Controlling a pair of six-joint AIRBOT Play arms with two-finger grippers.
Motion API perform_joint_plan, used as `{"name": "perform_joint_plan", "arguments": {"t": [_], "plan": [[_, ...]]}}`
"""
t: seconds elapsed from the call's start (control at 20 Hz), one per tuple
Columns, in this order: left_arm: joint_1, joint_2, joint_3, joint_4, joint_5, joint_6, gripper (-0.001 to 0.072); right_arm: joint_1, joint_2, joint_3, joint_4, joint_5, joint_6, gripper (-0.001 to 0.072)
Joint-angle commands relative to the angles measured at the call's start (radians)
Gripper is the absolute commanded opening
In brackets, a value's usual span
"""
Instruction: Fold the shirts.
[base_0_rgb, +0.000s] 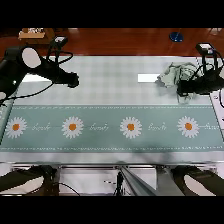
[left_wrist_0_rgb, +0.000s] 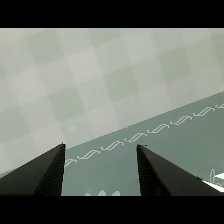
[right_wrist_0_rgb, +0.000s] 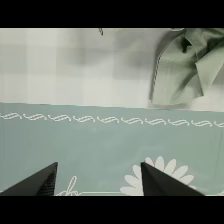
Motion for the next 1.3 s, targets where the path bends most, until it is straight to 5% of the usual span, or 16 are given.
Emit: {"name": "perform_joint_plan", "arguments": {"t": [0.0,0.7,0.95,1.05,1.15,1.25], "plan": [[0.0,-0.001,0.0,0.0,0.0,0.0,0.0533,0.001,0.0,0.001,0.0,0.0,0.0,0.0585],[0.0,-0.001,0.0,0.0,0.0,0.0,0.0533,0.001,0.0,0.001,0.0,-0.013,0.004,0.0584],[0.0,-0.01,0.0,-0.001,0.001,0.0,0.0533,0.001,-0.002,0.001,-0.023,-0.253,-0.002,0.0582],[0.0,-0.021,0.0,-0.008,0.001,0.0,0.0532,-0.005,-0.013,0.001,-0.201,-0.381,0.095,0.0502],[0.0,-0.039,0.001,-0.009,0.002,0.0,0.0532,-0.054,-0.051,0.002,-0.371,-0.467,0.245,0.0502],[0.0,-0.056,0.0,-0.013,0.0,0.0,0.0533,-0.142,-0.111,0.001,-0.352,-0.526,0.266,0.0502]]}}
